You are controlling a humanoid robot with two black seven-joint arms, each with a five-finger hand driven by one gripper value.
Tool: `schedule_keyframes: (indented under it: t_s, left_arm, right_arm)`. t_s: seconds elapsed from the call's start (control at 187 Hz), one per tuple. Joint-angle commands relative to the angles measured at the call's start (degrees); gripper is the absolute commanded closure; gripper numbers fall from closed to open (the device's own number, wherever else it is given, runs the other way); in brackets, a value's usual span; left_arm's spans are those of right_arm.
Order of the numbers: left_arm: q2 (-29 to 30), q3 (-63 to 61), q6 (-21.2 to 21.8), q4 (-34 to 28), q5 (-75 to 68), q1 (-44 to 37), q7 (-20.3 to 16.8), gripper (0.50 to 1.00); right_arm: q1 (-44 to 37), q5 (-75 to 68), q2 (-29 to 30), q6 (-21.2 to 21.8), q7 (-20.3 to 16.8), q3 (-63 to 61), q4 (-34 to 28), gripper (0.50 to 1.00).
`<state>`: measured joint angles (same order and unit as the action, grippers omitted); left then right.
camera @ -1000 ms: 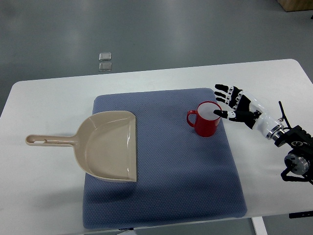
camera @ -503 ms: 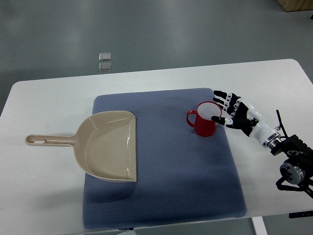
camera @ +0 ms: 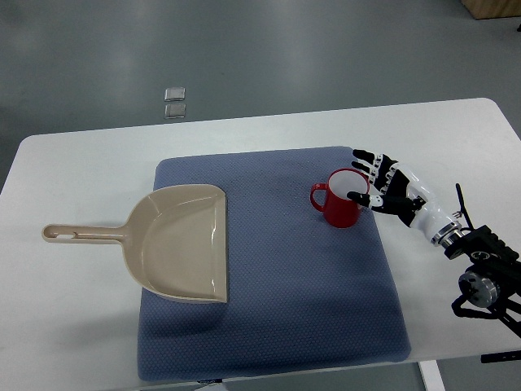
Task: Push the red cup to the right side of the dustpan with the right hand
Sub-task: 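Move the open right hand toward the red mug's side nearest it, then press the right hand's palm against the red mug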
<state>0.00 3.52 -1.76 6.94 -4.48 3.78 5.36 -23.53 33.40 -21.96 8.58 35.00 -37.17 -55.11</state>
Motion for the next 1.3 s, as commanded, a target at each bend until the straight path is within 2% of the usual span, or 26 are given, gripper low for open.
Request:
schedule_keyframes:
  t_s: [0.0, 1.294]
  left_arm:
    - [0.0, 0.0, 0.0, 0.0, 0.0, 0.0, 0.0, 0.5]
    - [0.0, 0.0, 0.0, 0.0, 0.0, 0.0, 0.0, 0.5]
  right_arm:
    - [0.1, 0.0, 0.5, -0.8, 0.0, -0.2, 0.0, 0.576]
    - [1.4, 1.0, 4.8, -2.9, 0.0, -0.6, 0.0, 0.576]
